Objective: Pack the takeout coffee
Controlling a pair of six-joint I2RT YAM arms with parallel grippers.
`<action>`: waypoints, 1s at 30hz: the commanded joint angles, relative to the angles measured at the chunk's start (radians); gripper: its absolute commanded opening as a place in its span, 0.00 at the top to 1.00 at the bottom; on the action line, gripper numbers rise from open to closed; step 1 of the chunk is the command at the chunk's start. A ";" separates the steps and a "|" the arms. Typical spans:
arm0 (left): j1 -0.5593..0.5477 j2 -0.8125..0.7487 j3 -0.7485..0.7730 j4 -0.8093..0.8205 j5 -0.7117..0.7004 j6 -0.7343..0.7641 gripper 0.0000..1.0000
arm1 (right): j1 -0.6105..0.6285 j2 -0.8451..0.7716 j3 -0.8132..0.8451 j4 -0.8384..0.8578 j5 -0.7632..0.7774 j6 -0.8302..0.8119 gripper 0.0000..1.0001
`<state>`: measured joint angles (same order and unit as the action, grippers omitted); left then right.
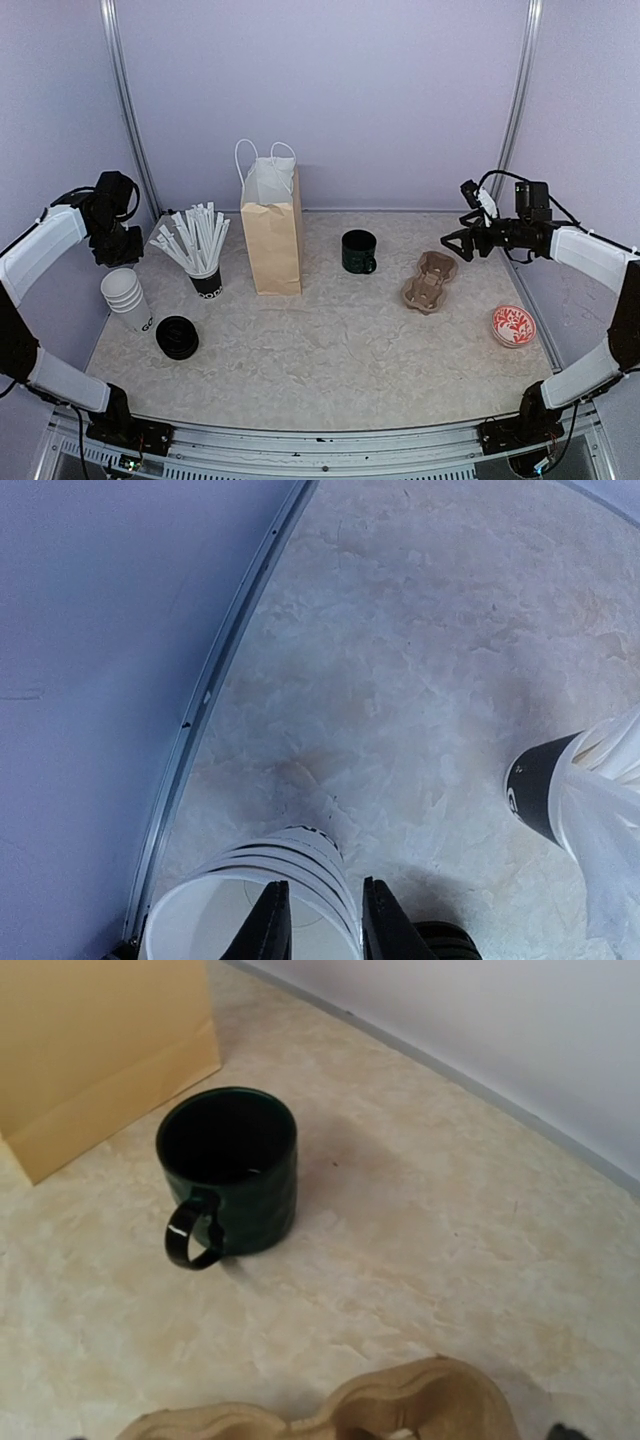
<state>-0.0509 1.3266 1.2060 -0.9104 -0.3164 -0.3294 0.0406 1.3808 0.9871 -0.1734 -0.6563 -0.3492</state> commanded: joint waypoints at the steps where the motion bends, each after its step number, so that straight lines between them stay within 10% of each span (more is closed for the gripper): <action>1: 0.011 0.024 -0.012 -0.095 0.036 -0.045 0.73 | 0.012 0.016 -0.005 -0.005 -0.029 -0.054 0.02; 30: -0.043 0.044 0.042 -0.208 0.034 -0.100 0.90 | 0.067 0.057 0.012 -0.058 -0.022 -0.119 0.03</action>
<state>-0.0837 1.3537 1.2152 -1.0943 -0.2523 -0.4191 0.0917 1.4277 0.9871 -0.2199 -0.6724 -0.4561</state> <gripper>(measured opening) 0.094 0.975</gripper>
